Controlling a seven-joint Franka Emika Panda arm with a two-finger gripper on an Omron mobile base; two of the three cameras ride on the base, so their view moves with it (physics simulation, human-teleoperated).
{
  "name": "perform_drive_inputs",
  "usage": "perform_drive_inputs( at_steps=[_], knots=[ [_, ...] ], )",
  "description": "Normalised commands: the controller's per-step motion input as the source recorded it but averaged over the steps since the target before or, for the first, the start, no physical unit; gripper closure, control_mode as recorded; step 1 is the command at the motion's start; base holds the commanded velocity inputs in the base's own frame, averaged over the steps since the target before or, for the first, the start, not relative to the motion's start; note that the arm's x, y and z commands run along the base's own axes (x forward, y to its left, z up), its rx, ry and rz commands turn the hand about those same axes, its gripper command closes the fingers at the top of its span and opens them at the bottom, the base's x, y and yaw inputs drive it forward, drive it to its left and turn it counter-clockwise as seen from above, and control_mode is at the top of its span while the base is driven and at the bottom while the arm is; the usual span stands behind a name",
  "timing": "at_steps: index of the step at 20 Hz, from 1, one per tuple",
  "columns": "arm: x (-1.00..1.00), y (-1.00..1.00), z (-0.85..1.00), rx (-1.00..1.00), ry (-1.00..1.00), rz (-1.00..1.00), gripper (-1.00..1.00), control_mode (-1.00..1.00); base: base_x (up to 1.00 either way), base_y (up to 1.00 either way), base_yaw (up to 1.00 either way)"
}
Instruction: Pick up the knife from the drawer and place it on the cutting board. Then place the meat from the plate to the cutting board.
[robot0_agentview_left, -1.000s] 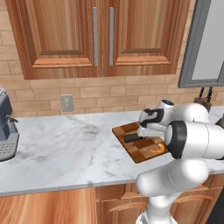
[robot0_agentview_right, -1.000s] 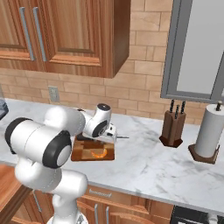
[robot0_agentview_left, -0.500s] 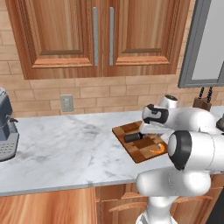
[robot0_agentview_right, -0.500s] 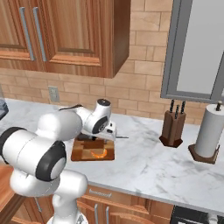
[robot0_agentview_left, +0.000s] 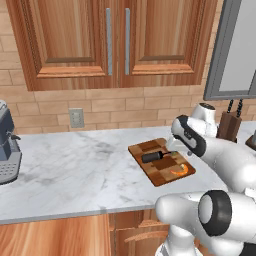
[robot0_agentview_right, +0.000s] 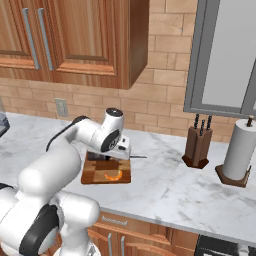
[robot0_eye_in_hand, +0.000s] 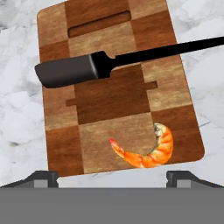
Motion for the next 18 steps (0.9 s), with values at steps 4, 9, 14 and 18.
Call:
perform_drive_inputs(
  at_steps=[4, 9, 14, 18],
  knots=[
    [-0.74, 0.0, 0.4, 0.0, -0.02, 0.0, -1.0, -1.0, 0.0, 0.0, 0.0],
    [-0.7, 0.0, 0.32, 0.0, -0.02, 0.0, -1.0, -1.0, 0.0, 0.0, 0.0],
    [-0.24, 0.0, 0.02, 0.0, 0.0, 0.0, -1.0, -1.0, 0.0, 0.0, 0.0],
    [-0.09, 0.0, 0.0, 0.0, 0.0, 0.0, -1.0, -1.0, 0.0, 0.0, 0.0]
  ],
)
